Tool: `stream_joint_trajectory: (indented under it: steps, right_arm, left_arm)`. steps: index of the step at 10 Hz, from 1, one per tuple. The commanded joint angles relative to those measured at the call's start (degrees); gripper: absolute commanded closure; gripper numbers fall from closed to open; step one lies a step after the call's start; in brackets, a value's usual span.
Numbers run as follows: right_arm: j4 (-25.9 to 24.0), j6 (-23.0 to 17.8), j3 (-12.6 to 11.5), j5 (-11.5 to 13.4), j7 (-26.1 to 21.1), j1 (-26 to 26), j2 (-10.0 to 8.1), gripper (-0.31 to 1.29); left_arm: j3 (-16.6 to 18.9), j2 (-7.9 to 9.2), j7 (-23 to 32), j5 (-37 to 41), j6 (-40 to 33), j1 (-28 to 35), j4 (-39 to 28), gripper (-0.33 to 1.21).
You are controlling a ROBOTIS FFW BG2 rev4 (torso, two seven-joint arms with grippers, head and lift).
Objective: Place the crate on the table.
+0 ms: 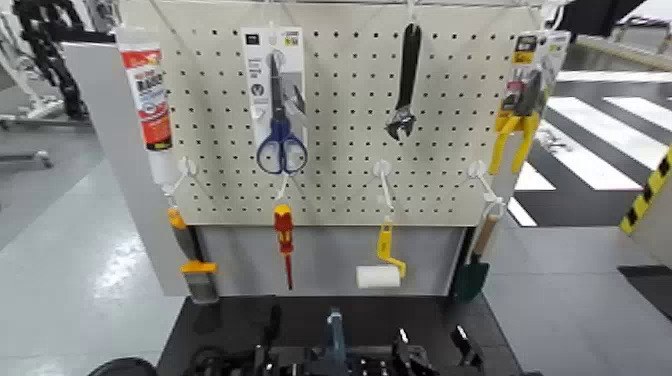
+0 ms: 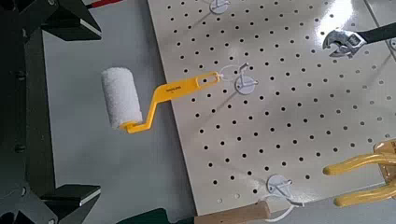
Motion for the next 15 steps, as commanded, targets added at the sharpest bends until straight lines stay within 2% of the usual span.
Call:
stream_joint_trajectory:
  steps: [1,5,7,11,15]
  right_arm:
    - [0.00,-0.05,0.00,0.00,0.00,0.00,0.00,0.14]
    - [0.00,-0.05,0.00,0.00,0.00,0.00,0.00,0.14]
    - [0.00,-0.05,0.00,0.00,0.00,0.09,0.00,0.14]
    - [0.00,-0.14,0.09,0.00,0.00,0.09,0.09,0.14]
    - [0.00,-0.14,0.18,0.00,0.00,0.09,0.18,0.14]
  left_arm:
    - [0.16,0.08,0.08,0.00,-0.01,-0.11,0.00,1.19]
    - [0.68,0.08,0.25,-0.08,-0.01,-0.63,0.35,1.19]
    - [1.91,0.61,0.25,-0.96,0.34,-1.16,1.32,1.19]
    - [1.47,1.40,-0.10,-1.40,0.87,-4.41,4.92,1.19]
    - [0.86,1.93,-2.82,-4.39,0.96,-8.72,8.70,1.19]
